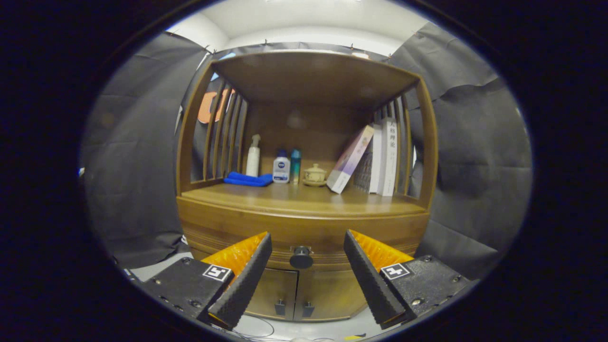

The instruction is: Pull open the drawer, take out the items inside it, and place them on the countertop above the cabinet.

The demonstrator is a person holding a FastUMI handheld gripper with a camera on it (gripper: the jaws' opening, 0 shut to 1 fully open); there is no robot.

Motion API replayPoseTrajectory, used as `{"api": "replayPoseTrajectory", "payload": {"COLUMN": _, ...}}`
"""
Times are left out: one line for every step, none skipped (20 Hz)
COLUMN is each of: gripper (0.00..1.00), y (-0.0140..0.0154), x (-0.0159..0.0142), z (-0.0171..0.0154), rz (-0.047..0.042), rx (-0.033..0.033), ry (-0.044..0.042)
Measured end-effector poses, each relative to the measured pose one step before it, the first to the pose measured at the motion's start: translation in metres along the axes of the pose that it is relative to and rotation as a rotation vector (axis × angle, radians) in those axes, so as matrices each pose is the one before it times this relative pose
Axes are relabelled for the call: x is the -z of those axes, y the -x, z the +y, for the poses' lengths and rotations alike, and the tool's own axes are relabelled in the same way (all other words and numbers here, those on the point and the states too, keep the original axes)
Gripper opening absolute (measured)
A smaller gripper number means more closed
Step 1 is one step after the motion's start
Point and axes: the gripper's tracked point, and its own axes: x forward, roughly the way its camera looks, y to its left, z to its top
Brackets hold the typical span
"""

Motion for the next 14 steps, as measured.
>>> {"api": "replayPoseTrajectory", "payload": {"gripper": 1.00, "y": -0.01187, "x": 0.00561, "z": -0.00093, "rz": 0.00422, "rx": 0.00447, "ry": -0.00475}}
{"api": "replayPoseTrajectory", "payload": {"gripper": 0.99, "y": -0.00961, "x": 0.00739, "z": -0.00209, "rz": 0.01289, "rx": 0.00752, "ry": -0.00118}}
{"api": "replayPoseTrajectory", "payload": {"gripper": 0.99, "y": -0.00727, "x": 0.01033, "z": 0.00026, "rz": 0.01012, "rx": 0.00379, "ry": -0.00206}}
{"api": "replayPoseTrajectory", "payload": {"gripper": 0.99, "y": -0.00876, "x": 0.00607, "z": 0.00035, "rz": 0.00285, "rx": 0.00660, "ry": -0.00624}}
{"api": "replayPoseTrajectory", "payload": {"gripper": 0.99, "y": -0.00791, "x": 0.00530, "z": -0.00045, "rz": 0.00719, "rx": 0.00337, "ry": -0.00557}}
{"api": "replayPoseTrajectory", "payload": {"gripper": 0.99, "y": -0.00440, "x": 0.00168, "z": -0.00031, "rz": 0.00795, "rx": -0.00125, "ry": -0.00639}}
{"api": "replayPoseTrajectory", "payload": {"gripper": 0.99, "y": -0.00169, "x": 0.00363, "z": -0.00420, "rz": 0.01215, "rx": 0.00084, "ry": -0.00296}}
{"api": "replayPoseTrajectory", "payload": {"gripper": 0.95, "y": -0.00605, "x": 0.00114, "z": 0.00002, "rz": 0.00251, "rx": 0.00413, "ry": 0.00074}}
{"api": "replayPoseTrajectory", "payload": {"gripper": 0.91, "y": -0.00552, "x": 0.00530, "z": 0.00118, "rz": 0.00671, "rx": 0.00496, "ry": 0.00211}}
{"api": "replayPoseTrajectory", "payload": {"gripper": 0.88, "y": -0.00272, "x": 0.00327, "z": 0.00118, "rz": 0.00739, "rx": -0.00142, "ry": -0.00279}}
{"api": "replayPoseTrajectory", "payload": {"gripper": 0.84, "y": -0.00334, "x": 0.00152, "z": 0.00176, "rz": 0.00241, "rx": -0.00168, "ry": -0.00812}}
{"api": "replayPoseTrajectory", "payload": {"gripper": 0.80, "y": -0.00339, "x": -0.00070, "z": 0.00161, "rz": 0.00208, "rx": -0.00610, "ry": -0.00582}}
{"api": "replayPoseTrajectory", "payload": {"gripper": 0.76, "y": -0.00614, "x": -0.00038, "z": 0.00104, "rz": -0.00013, "rx": -0.00023, "ry": 0.00198}}
{"api": "replayPoseTrajectory", "payload": {"gripper": 0.72, "y": -0.00290, "x": 0.00122, "z": 0.00047, "rz": 0.00329, "rx": 0.00351, "ry": 0.00313}}
